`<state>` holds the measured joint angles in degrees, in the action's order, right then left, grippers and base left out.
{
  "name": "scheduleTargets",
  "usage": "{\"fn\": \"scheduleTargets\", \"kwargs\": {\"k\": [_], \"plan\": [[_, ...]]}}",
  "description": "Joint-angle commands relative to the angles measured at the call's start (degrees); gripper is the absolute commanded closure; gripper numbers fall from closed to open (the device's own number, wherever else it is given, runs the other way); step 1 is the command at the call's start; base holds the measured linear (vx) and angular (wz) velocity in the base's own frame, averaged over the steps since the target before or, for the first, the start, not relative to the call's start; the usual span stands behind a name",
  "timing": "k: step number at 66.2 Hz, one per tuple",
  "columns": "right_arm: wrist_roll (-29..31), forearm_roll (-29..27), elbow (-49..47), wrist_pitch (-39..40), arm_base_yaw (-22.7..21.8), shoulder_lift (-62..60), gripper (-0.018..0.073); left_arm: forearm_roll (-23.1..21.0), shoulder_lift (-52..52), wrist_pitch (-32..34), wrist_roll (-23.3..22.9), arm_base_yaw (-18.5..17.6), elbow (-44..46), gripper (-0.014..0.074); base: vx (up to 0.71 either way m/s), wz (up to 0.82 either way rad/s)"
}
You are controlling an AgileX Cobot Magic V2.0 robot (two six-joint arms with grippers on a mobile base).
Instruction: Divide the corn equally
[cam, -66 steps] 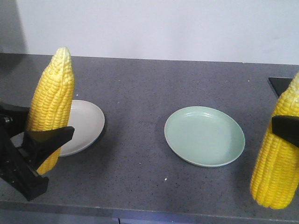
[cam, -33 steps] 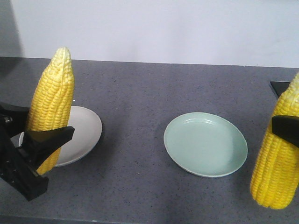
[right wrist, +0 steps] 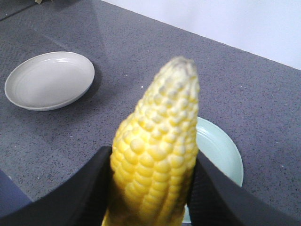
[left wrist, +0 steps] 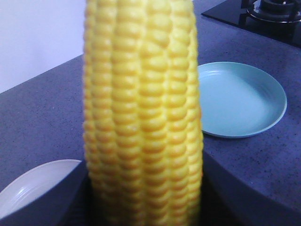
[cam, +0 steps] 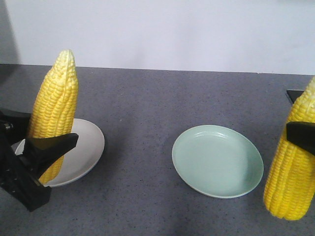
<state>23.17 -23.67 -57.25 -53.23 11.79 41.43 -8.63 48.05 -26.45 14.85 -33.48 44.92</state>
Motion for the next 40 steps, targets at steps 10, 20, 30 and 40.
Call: {"fn": "scheduleTargets", "kwargs": {"k": [10,20,30,40], "plan": [[0.2,-0.9,-1.5,3.6,-0.1,0.0,0.0335,-0.7,-0.4,4.1,-0.5,-0.1,1.6,0.0370,0.04,-0.01],[0.2,-0.9,-1.5,3.6,-0.1,0.0,0.0335,-0.7,-0.4,4.1,-0.5,-0.1,1.6,0.0370,0.02,-0.02],[0.2,-0.9,-1.5,3.6,-0.1,0.0,0.0335,-0.7,-0.4,4.1,-0.5,-0.1,1.6,0.0370,0.01,-0.02],[0.2,-0.9,-1.5,3.6,-0.1,0.0,0.0335,-0.7,-0.4,4.1,-0.5,-0.1,1.6,0.0370,0.00,-0.01]]}}
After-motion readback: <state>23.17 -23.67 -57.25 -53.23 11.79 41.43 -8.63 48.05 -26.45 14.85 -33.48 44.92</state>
